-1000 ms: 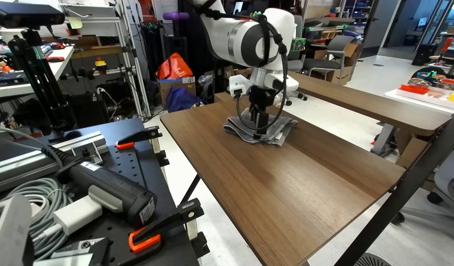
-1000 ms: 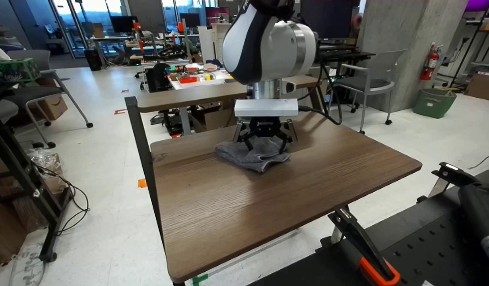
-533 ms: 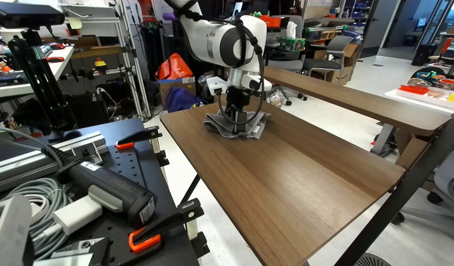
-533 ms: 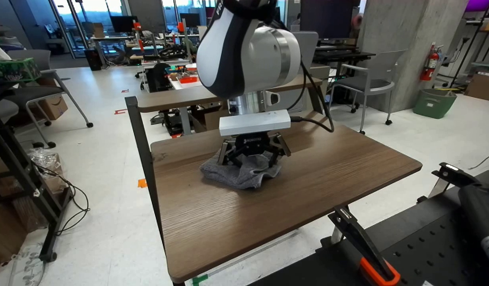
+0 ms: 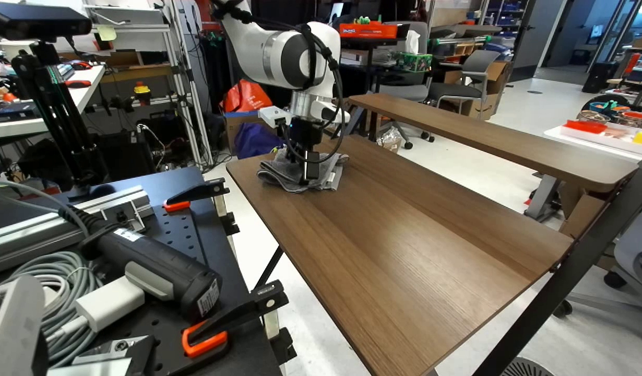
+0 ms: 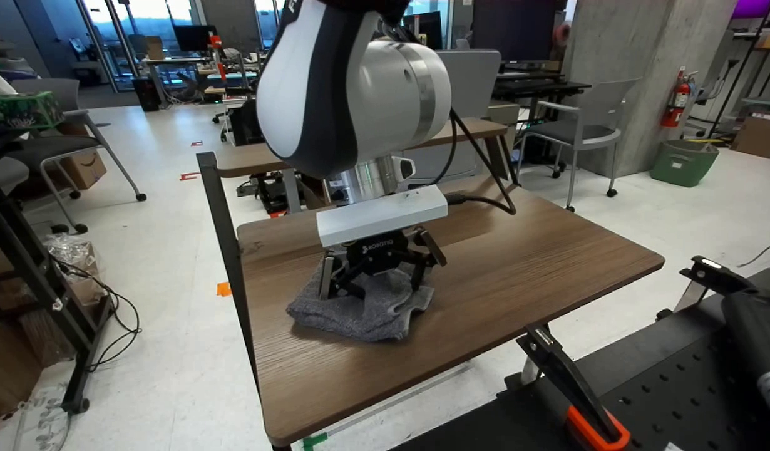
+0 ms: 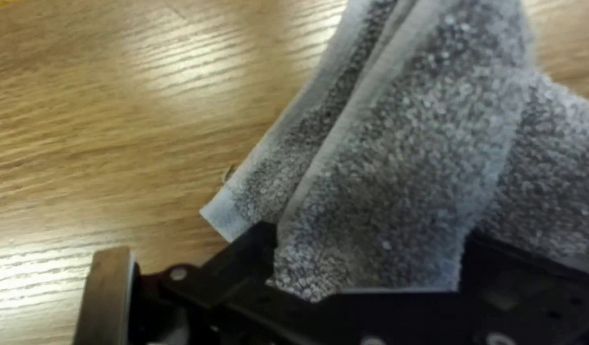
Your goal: Slide the towel to the left
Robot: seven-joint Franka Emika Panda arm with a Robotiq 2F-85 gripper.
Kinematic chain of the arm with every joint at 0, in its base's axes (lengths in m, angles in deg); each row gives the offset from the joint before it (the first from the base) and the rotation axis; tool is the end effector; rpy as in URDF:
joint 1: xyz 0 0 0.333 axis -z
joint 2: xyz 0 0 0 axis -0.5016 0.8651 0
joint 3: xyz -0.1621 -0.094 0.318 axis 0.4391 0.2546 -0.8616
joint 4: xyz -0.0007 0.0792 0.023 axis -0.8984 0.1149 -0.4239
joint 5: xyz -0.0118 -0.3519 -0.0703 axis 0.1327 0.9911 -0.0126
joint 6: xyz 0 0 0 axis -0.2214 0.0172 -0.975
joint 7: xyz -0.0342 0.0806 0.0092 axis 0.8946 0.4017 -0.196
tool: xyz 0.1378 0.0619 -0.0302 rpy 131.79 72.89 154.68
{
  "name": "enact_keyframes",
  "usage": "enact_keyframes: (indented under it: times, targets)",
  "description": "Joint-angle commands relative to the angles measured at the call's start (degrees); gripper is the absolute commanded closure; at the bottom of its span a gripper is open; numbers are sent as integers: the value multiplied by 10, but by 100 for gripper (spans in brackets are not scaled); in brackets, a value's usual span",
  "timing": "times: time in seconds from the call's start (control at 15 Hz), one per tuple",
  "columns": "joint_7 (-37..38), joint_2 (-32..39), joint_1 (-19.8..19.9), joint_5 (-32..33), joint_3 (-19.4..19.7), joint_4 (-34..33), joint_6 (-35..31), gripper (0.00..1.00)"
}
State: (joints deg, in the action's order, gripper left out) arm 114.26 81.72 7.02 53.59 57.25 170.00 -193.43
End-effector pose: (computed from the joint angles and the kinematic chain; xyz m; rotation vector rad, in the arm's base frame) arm 0.5827 0.2398 0.0670 2.9746 -0.1888 -0.3395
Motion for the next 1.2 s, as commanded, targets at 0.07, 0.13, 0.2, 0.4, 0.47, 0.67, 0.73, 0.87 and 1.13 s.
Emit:
enact_keyframes:
  times: [0.07,0.13,0.2,0.4,0.47,0.67,0.73,0.87,1.13]
  targets:
    - [-3,-29,-14,6,-7,36,17,0]
    - [8,-42,-25,16,1,44,16,0]
    - [12,-58,-30,22,3,53,17,0]
    - [39,-126,-43,40,8,84,17,0]
    - [46,-150,-43,43,6,94,17,0]
    - [43,-135,-26,40,-10,66,12,0]
    - [44,-153,-25,41,-12,72,14,0]
    - [44,-152,-25,41,-12,73,15,0]
    - [43,-135,-26,40,-11,73,11,0]
